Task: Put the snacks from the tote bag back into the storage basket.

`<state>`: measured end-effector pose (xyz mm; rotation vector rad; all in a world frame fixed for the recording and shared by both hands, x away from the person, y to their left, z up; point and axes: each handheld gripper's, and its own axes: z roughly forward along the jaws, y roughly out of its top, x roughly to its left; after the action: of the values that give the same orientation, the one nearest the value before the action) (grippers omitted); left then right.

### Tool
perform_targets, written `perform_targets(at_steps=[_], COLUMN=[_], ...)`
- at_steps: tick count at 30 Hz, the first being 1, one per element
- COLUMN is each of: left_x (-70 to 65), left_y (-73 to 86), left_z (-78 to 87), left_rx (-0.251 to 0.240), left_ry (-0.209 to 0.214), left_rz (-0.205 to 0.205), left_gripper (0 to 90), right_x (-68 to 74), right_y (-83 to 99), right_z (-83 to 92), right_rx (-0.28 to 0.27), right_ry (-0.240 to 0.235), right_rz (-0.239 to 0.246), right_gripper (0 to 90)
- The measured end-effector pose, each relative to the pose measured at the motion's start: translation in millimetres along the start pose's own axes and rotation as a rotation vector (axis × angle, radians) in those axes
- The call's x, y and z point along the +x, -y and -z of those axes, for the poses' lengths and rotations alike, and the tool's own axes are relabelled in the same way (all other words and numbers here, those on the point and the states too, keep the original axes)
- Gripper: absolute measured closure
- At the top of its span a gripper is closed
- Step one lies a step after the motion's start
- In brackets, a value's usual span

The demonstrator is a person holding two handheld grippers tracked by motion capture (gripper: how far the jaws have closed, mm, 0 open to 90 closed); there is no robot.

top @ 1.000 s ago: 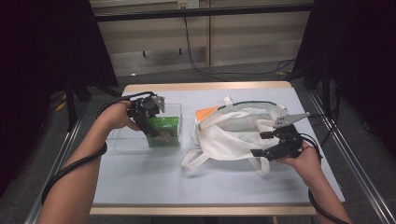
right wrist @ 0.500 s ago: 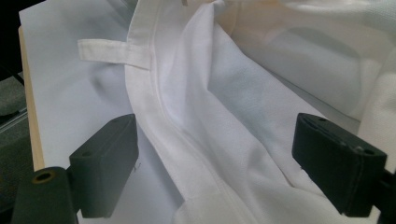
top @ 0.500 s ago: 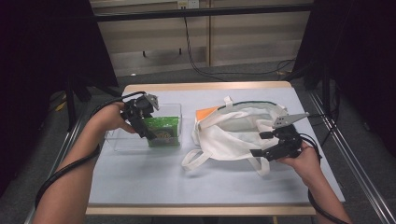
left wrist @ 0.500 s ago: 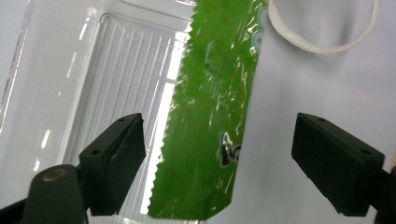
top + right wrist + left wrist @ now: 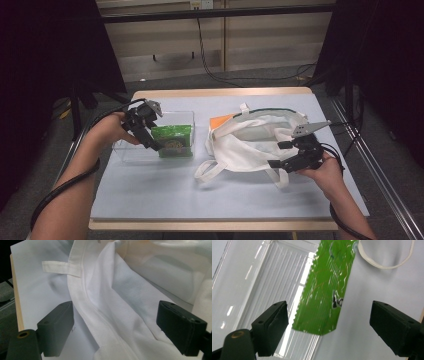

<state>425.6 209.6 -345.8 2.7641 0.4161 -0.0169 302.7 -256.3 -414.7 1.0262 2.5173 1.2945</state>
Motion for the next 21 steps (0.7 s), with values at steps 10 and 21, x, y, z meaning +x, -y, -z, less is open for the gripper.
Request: perform_targets(at_steps=[10,21], left_x=[1.1,-4.9], left_y=[14.9,30.3], left_z=[-0.2,-3.5], left_rx=[-0.015,-0.068], left_ry=[0.007,0.009], left_rz=[0.028,0.073], left_gripper=[12.6,11.8], right_x=[0.3,1.8], right_y=[-0.1,0.0], right_z=[0.2,0.4], right_rx=[-0.001,0.001], right_ry=[0.005,0.005], right_rz=[-0.002,0.002], right_gripper=[14.1,14.0])
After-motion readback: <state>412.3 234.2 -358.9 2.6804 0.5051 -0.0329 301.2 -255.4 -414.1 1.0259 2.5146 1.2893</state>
